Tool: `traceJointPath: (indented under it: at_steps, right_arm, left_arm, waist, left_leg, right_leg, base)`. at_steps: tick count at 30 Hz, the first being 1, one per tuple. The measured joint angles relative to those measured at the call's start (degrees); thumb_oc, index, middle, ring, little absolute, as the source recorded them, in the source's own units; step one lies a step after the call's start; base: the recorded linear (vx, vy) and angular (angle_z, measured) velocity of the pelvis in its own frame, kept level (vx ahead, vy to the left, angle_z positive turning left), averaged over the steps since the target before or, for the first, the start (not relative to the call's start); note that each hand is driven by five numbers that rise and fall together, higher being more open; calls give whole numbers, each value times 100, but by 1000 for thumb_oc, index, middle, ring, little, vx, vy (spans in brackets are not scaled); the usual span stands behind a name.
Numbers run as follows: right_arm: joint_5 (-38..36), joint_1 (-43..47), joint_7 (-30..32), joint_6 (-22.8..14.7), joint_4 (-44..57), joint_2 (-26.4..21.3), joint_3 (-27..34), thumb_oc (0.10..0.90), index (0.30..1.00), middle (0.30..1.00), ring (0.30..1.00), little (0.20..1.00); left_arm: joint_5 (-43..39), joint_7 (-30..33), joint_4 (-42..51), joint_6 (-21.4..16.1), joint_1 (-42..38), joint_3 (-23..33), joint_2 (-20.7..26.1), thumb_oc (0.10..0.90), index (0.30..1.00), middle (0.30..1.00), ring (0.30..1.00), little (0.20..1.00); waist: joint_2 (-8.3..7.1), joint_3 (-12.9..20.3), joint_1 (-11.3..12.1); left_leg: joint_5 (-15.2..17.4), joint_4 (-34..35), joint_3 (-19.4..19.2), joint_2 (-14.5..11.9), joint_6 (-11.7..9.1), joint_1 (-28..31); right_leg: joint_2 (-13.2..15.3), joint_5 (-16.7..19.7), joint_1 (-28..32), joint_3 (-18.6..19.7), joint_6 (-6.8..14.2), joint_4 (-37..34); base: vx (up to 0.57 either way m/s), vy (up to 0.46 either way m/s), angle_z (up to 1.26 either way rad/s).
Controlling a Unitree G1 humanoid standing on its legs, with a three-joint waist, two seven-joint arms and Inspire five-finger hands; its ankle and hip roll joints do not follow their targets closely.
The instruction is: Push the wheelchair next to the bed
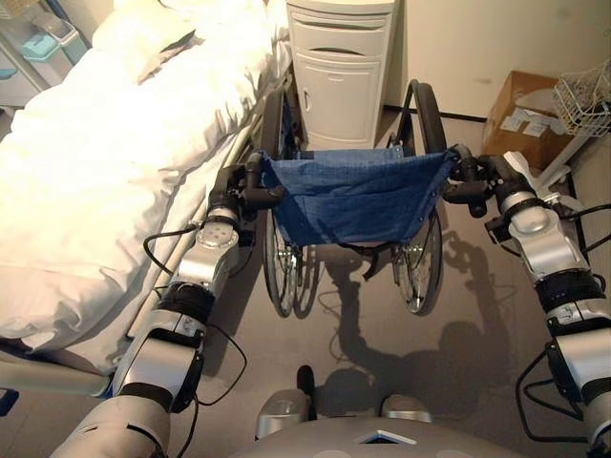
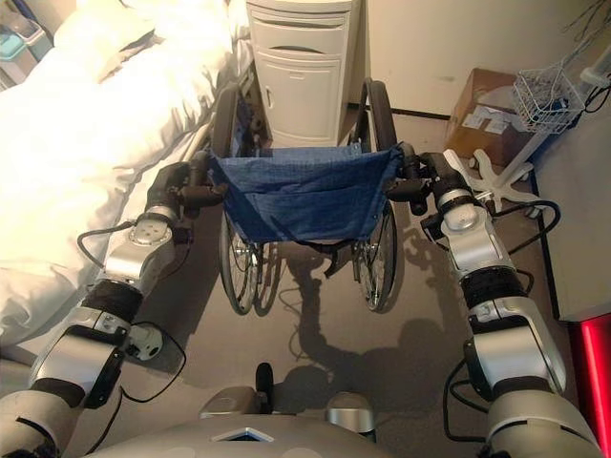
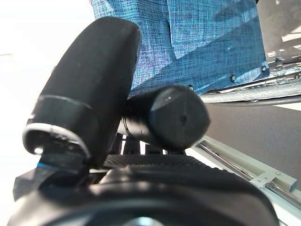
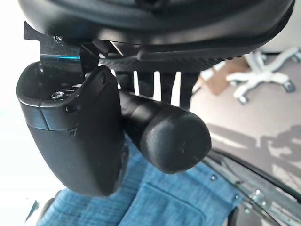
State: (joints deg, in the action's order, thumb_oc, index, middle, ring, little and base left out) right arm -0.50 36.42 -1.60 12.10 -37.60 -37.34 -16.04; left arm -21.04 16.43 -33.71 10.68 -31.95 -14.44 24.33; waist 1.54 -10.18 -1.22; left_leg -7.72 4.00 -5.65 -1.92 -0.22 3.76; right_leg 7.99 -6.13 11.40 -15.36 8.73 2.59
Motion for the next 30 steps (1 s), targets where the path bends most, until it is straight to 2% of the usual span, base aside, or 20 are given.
traceJointPath:
  at_steps: [2, 5, 7, 12, 17, 20, 24, 30]
  right_arm:
    - [7, -41, 34, 17, 72, 0, -8, 800, 900, 900, 900, 900]
    - [11, -99, 103, 236, 340, -4, -25, 800, 900, 900, 900, 900]
    - [11, -101, 156, 545, 558, -4, -36, 800, 900, 900, 900, 900]
    - [37, -99, 272, 939, 866, -2, -46, 800, 900, 900, 900, 900]
    - [287, -96, 404, 1223, 1133, 4, -50, 800, 900, 900, 900, 900]
    - [292, -91, 596, 1519, 1332, 60, -55, 800, 900, 900, 900, 900]
    - [288, -89, 825, 1612, 1429, 135, -54, 800, 900, 900, 900, 900]
    - [283, -89, 1023, 1664, 1596, 197, -53, 800, 900, 900, 900, 900]
  left_arm:
    - [10, 22, 25, -43, 60, 0, 1, 800, 900, 900, 900, 900]
    - [35, 103, 157, -44, 149, 0, 29, 800, 900, 900, 900, 900]
    - [68, 141, 228, -43, 180, -4, 38, 800, 900, 900, 900, 900]
    - [69, 321, 461, -27, 220, -45, 63, 800, 900, 900, 900, 900]
    - [70, 416, 759, 143, 234, -45, 130, 800, 900, 900, 900, 900]
    - [70, 426, 922, 361, 234, -45, 190, 800, 900, 900, 900, 900]
    - [50, 426, 1062, 510, 233, -44, 262, 800, 900, 900, 900, 900]
    - [-11, 433, 1133, 545, 232, -36, 355, 800, 900, 900, 900, 900]
  waist:
    - [-2, -1, 2]
    - [-9, -6, -4]
    - [-20, -13, -1]
    - [-81, -101, 8]
    - [-120, -218, 12]
    - [-112, -229, 7]
    - [-95, -242, -6]
    - [-44, -274, -46]
  left_leg:
    - [0, 14, -16, 2, 0, 35]
    - [0, 34, -48, 1, 0, 50]
    - [0, 44, -70, 2, 1, 56]
    - [-1, 50, -64, 2, 1, 63]
    - [-1, 53, -51, 10, 2, 85]
    - [-1, 55, -40, 19, 2, 96]
    - [-1, 74, -41, 21, 2, 96]
    - [-1, 100, -41, 25, 1, 95]
  right_leg:
    - [-3, 5, 34, 23, 5, -35]
    - [-6, 6, 35, 43, 6, -45]
    - [-6, 6, 36, 48, 5, -48]
    - [-10, 6, 46, 47, 5, -53]
    - [-10, 6, 85, 50, 5, -78]
    - [-13, 14, 132, 49, 10, -140]
    - [-14, 13, 132, 48, 10, -154]
    - [-15, 14, 135, 46, 10, -190]
  base:
    - [8, -26, -4]
    - [-8, -20, -2]
    - [0, 0, 0]
    - [-3, -7, 0]
    - [0, 0, 0]
    - [0, 0, 0]
    - [0, 0, 0]
    - [0, 0, 0]
